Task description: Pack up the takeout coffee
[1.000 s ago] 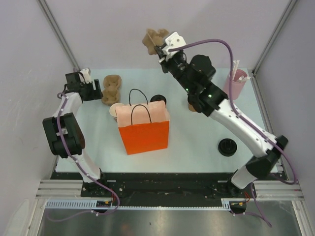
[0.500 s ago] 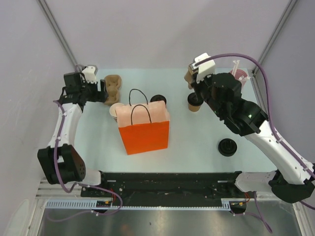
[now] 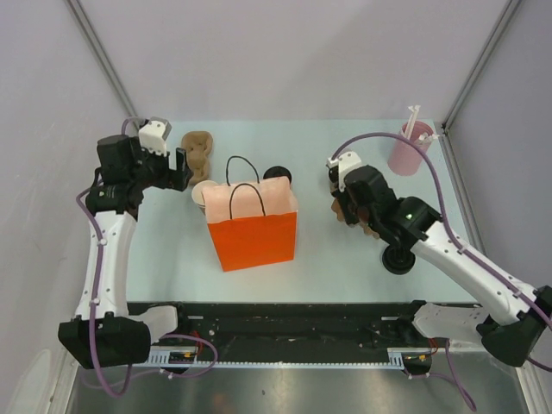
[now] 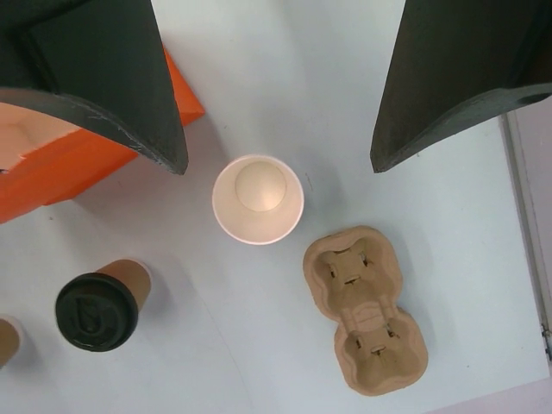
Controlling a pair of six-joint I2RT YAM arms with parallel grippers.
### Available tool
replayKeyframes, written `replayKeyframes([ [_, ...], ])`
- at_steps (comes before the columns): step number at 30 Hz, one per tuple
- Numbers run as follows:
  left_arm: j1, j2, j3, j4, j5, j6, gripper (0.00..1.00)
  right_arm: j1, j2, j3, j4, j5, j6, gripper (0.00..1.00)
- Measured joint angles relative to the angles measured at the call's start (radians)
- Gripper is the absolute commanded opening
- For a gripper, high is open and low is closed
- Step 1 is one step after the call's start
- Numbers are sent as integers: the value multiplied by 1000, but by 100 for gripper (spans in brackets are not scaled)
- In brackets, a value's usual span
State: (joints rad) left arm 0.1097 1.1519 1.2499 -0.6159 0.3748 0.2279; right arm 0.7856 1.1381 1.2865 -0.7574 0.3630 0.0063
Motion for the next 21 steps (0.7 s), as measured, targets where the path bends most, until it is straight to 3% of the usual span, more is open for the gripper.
replayKeyframes([
  [6,0,-38,0,-26,41,-3,92,-24,45,-185,42,-68,67,0],
  [13,0,-54,0,-39,58,-3,92,20,106,-321,201,-117,115,0],
  [16,0,-58,0,-39,62,-7,92,45,169,-343,242,-130,132,15],
  [17,0,-59,0,-39,65,-8,92,50,183,-348,250,-135,140,29],
  [19,0,-62,0,-39,70,-9,92,53,190,-355,260,-151,159,38],
  [21,0,-64,0,-40,74,-9,92,53,188,-356,270,-171,181,54],
])
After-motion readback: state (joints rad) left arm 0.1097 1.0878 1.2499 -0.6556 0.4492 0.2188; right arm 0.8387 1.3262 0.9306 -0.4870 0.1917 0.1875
